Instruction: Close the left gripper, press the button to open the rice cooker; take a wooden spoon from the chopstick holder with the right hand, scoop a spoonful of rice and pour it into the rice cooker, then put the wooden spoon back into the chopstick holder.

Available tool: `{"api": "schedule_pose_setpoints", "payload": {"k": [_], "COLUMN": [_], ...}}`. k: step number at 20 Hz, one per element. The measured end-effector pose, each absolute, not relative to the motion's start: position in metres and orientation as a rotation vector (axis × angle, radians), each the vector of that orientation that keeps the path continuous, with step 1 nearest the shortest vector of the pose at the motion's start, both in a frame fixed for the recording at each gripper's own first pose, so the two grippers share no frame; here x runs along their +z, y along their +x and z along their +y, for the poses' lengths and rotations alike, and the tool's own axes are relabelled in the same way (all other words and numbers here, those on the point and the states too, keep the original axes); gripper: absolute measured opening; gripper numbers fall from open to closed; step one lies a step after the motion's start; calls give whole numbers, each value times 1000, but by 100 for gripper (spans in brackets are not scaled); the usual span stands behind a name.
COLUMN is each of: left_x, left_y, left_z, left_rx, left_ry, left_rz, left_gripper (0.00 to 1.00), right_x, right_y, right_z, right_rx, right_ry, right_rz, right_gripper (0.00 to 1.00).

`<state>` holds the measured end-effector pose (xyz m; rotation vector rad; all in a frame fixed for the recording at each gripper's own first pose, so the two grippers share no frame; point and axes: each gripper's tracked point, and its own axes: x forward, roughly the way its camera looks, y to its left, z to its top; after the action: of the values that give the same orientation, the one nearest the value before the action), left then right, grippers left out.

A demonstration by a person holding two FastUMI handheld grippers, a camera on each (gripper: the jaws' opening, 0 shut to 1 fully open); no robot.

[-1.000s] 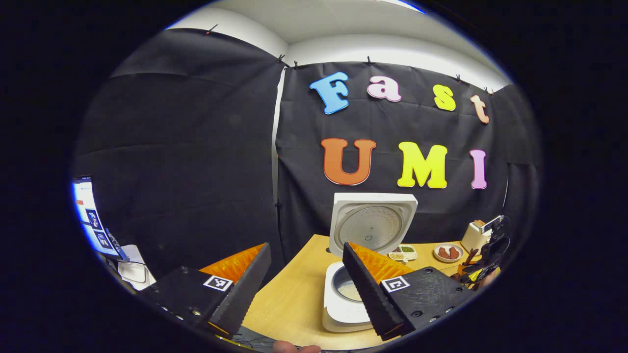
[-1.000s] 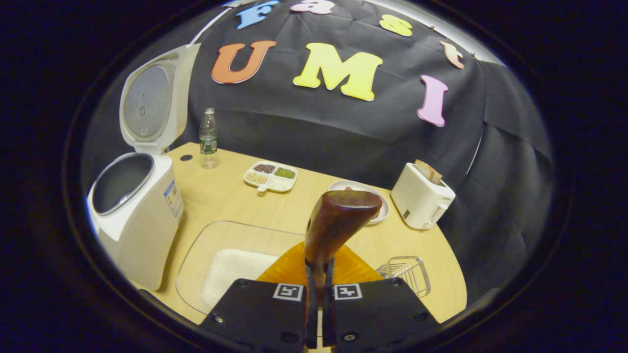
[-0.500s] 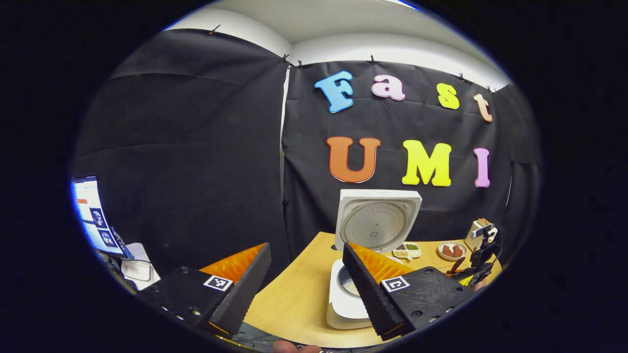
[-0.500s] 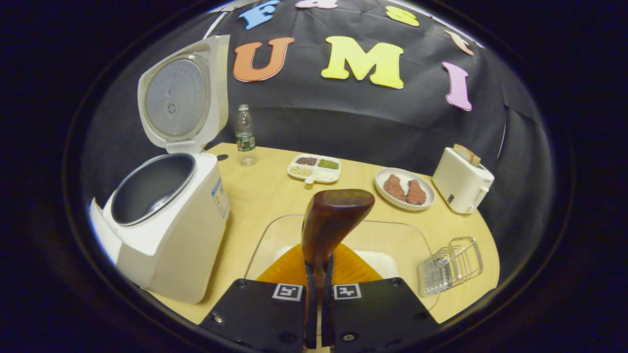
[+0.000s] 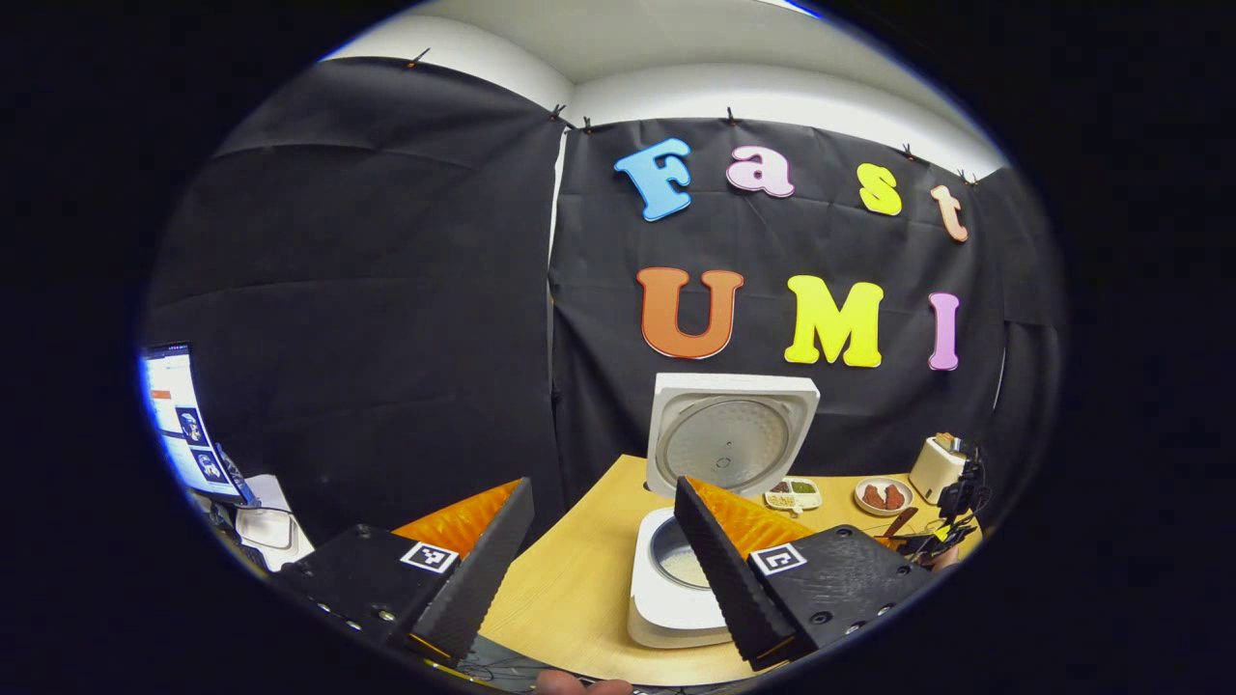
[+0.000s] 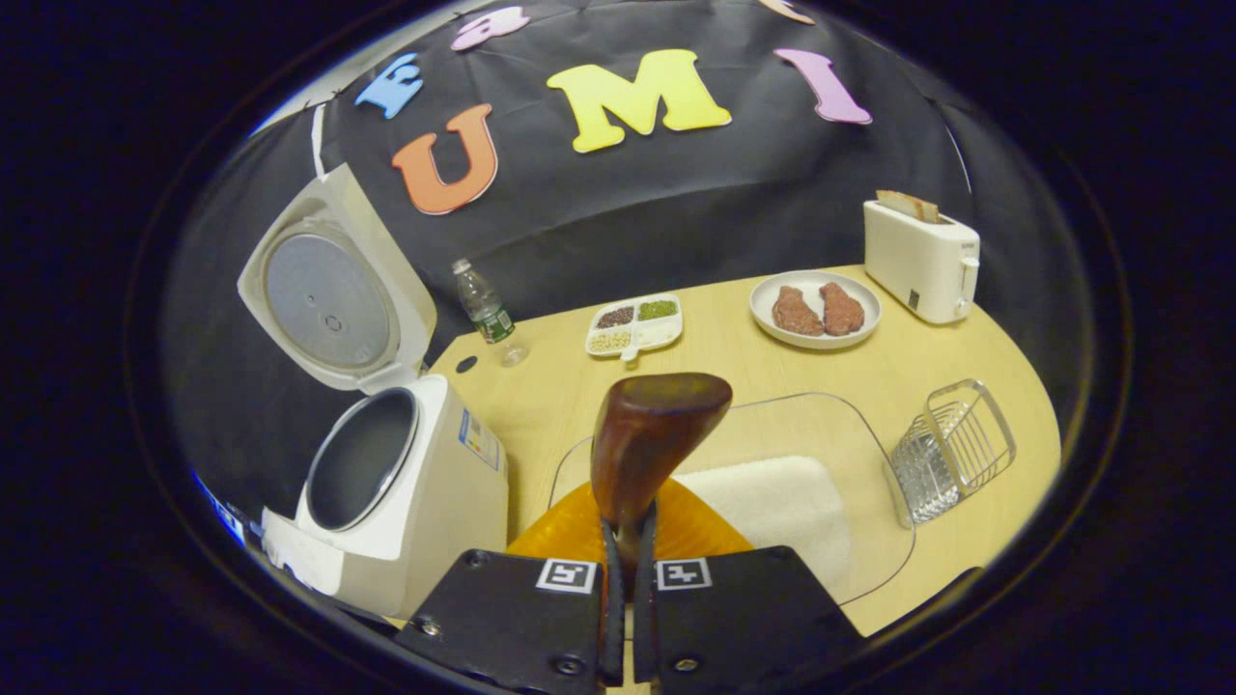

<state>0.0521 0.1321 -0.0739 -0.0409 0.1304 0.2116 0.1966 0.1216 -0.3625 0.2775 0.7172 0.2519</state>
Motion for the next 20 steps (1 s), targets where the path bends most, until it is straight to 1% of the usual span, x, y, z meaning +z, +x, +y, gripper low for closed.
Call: {"api": "schedule_pose_setpoints", "payload": {"k": [5,8,12,20], "left_x": [-69,-64,-61,-56], "left_y": [52,51,50,59], "left_z": [110,96,77,38], "left_rx": [214,224,248,249], "left_ry": [-40,-38,-42,-20], "left_rz": [137,133,139,139], "left_gripper": [94,95,95,95], "right_x": [-359,-365,-359,-308], "right_y": [198,203,211,225], "right_z": [108,86,59,-3], "right_rx": [276,260,262,251], "right_ry": [371,426,624,913], "right_rz": [725,730,726,641], "right_gripper": [9,9,10,9]}}
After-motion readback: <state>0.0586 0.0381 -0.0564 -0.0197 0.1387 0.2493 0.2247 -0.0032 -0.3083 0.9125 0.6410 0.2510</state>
